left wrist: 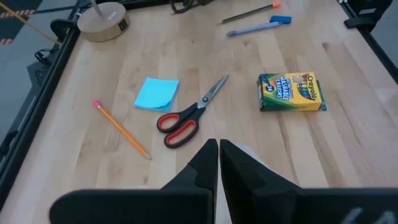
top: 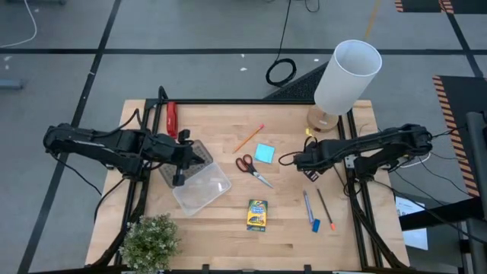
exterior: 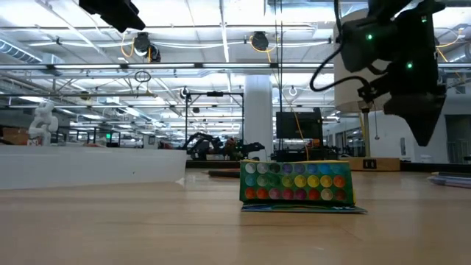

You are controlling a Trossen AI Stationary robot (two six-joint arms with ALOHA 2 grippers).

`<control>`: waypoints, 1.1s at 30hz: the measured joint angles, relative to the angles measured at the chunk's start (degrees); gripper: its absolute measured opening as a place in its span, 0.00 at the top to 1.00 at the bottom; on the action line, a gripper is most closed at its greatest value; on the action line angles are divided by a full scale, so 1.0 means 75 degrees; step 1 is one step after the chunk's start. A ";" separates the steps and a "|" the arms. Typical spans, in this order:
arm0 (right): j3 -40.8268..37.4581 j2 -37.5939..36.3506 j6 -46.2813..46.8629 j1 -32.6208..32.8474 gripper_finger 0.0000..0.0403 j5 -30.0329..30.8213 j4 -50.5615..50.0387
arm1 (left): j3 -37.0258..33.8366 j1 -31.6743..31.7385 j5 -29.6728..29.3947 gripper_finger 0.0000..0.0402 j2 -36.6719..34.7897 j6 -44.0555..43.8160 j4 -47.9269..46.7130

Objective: Pack school essentials
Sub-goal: Put the black pencil into the supply box

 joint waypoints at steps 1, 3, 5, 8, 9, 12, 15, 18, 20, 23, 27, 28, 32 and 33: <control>-0.0006 0.0048 0.0088 -0.0014 0.63 -0.0004 -0.0072 | 0.0000 0.0000 0.0000 0.95 0.0000 -0.0002 0.0000; -0.0101 0.0097 0.0239 -0.0036 0.60 -0.0020 -0.0082 | 0.0000 0.0000 0.0006 0.95 0.0003 -0.0002 0.0006; -0.0275 0.0105 0.0419 -0.0053 0.57 -0.0031 -0.0096 | 0.0000 0.0000 0.0006 0.95 0.0000 -0.0011 0.0017; -0.0556 0.0099 0.0529 -0.0103 0.54 -0.0252 -0.0090 | 0.0000 0.0000 0.0013 0.95 0.0003 -0.0020 0.0017; -0.0654 0.0099 0.0525 -0.0110 0.54 -0.0337 -0.0077 | 0.0000 0.0000 0.0016 0.95 0.0003 -0.0020 0.0017; -0.0922 0.0099 0.0520 -0.0160 0.53 -0.0506 0.0044 | 0.0000 0.0000 0.0023 0.95 0.0003 -0.0020 0.0020; -0.1142 0.0099 0.0450 -0.0248 0.54 -0.0631 0.0343 | 0.0000 0.0000 0.0023 0.95 0.0003 -0.0023 0.0097; -0.1331 0.0099 0.0226 -0.0402 0.55 -0.0633 0.0643 | 0.0000 0.0000 0.0023 0.95 0.0003 -0.0023 0.0196; -0.1447 0.0099 0.0165 -0.0518 0.57 -0.0650 0.0748 | 0.0000 0.0000 0.0023 0.95 0.0003 -0.0032 0.0195; -0.1631 0.0096 0.0121 -0.0708 0.59 -0.0752 0.0878 | 0.0000 0.0000 0.0023 0.95 0.0003 -0.0058 0.0195; -0.1943 0.0088 -0.0058 -0.0975 0.62 -0.0810 0.1267 | 0.0000 0.0000 0.0023 0.95 0.0003 -0.0035 0.0192; -0.2038 0.0077 -0.0153 -0.1035 0.62 -0.0848 0.1430 | 0.0000 0.0000 0.0023 0.95 0.0003 -0.0029 0.0191; -0.2295 0.0075 -0.0440 -0.1324 0.66 -0.1218 0.1691 | 0.0000 0.0000 0.0023 0.95 0.0003 -0.0015 0.0189; -0.2309 0.0075 -0.0482 -0.1368 0.67 -0.1264 0.1712 | 0.0000 0.0000 0.0023 0.95 0.0003 0.0005 0.0189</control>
